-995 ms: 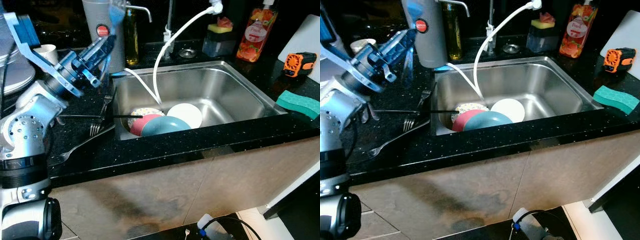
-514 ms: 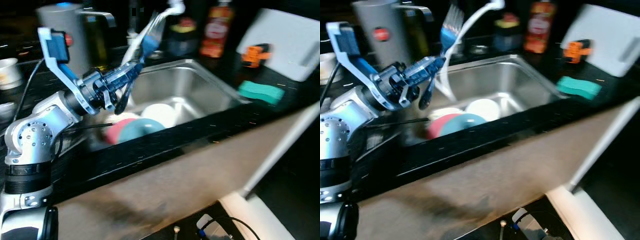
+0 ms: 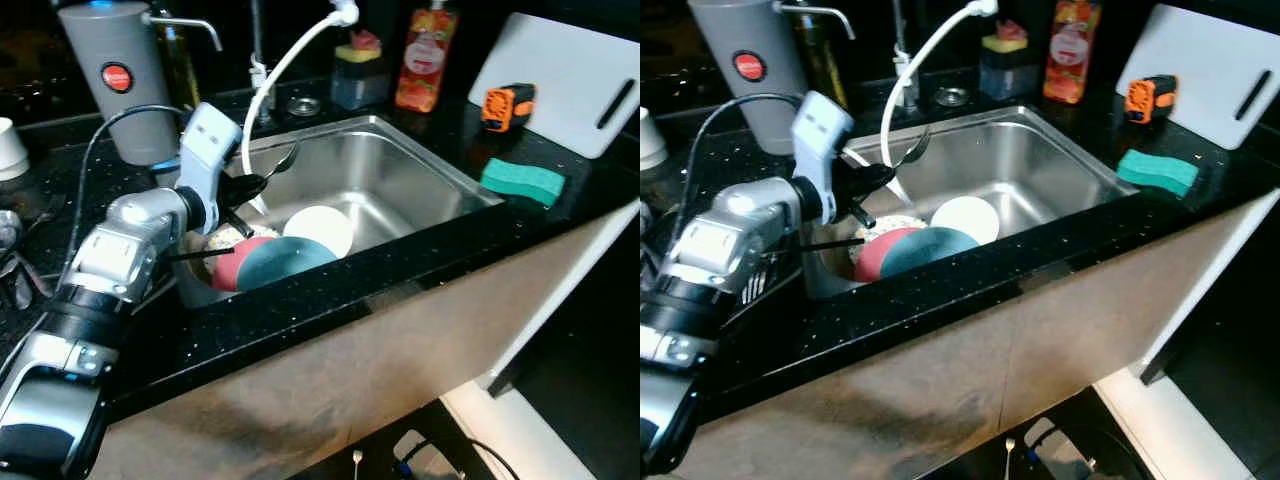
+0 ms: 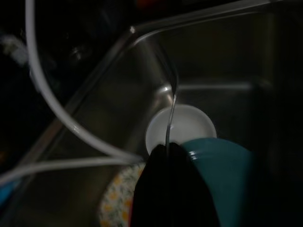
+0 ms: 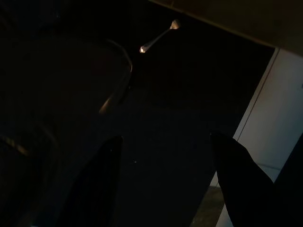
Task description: Kitchen organization
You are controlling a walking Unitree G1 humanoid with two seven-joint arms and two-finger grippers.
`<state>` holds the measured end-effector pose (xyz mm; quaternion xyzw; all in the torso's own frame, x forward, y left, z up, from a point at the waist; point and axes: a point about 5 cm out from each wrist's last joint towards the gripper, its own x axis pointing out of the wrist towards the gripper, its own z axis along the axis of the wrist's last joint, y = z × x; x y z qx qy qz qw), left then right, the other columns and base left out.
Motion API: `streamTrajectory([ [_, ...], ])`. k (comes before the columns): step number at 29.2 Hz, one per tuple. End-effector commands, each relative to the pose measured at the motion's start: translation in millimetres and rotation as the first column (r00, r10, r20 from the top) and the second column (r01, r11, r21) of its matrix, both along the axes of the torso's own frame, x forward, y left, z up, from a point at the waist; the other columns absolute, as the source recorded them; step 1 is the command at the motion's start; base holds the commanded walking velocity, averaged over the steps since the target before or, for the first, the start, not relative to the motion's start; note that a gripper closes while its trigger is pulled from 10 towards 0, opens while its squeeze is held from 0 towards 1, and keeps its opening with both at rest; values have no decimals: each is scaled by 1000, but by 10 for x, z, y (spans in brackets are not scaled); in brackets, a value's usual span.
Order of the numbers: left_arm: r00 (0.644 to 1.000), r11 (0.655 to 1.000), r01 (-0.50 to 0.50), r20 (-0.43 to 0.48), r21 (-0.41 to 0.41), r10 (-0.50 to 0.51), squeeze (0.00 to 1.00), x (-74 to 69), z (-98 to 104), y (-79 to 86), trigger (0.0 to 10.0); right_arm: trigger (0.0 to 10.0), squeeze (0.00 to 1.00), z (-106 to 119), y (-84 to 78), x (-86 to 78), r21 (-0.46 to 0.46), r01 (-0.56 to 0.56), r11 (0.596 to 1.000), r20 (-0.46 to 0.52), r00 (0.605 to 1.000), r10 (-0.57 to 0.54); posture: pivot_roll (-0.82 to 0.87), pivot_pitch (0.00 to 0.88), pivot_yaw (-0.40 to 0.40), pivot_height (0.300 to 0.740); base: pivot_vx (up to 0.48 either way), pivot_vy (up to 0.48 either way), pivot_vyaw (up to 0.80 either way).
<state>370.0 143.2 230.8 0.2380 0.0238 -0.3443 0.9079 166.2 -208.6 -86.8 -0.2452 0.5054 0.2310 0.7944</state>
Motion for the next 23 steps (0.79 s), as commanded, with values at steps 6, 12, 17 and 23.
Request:
streamTrajectory([
  [6, 984, 988, 104, 133, 115, -119, 1000, 33, 17, -248, 10000, 10000, 0, 3, 0, 7, -3, -1, 1000, 7, 1000, 1, 21, 0, 29, 740, 0, 0, 0],
  [12, 965, 974, 189, 158, 126, -208, 1000, -1, 8, -386, 10000, 10000, 0, 2, 5, 8, -2, 2, 1000, 9, 1000, -2, 16, 0, 34, 740, 0, 0, 0],
  [17, 954, 988, 117, 263, 102, -140, 1000, 33, 233, -224, 10000, 10000, 0, 1, 16, 8, 5, 6, 1000, 13, 1000, -6, 22, 0, 35, 740, 0, 0, 0],
  [23, 922, 985, -43, 386, 165, -24, 137, -44, 501, 168, 10000, 10000, 0, -2, 33, 1, 32, 19, 999, 4, 1000, -20, 39, 0, 28, 740, 0, 0, 0],
])
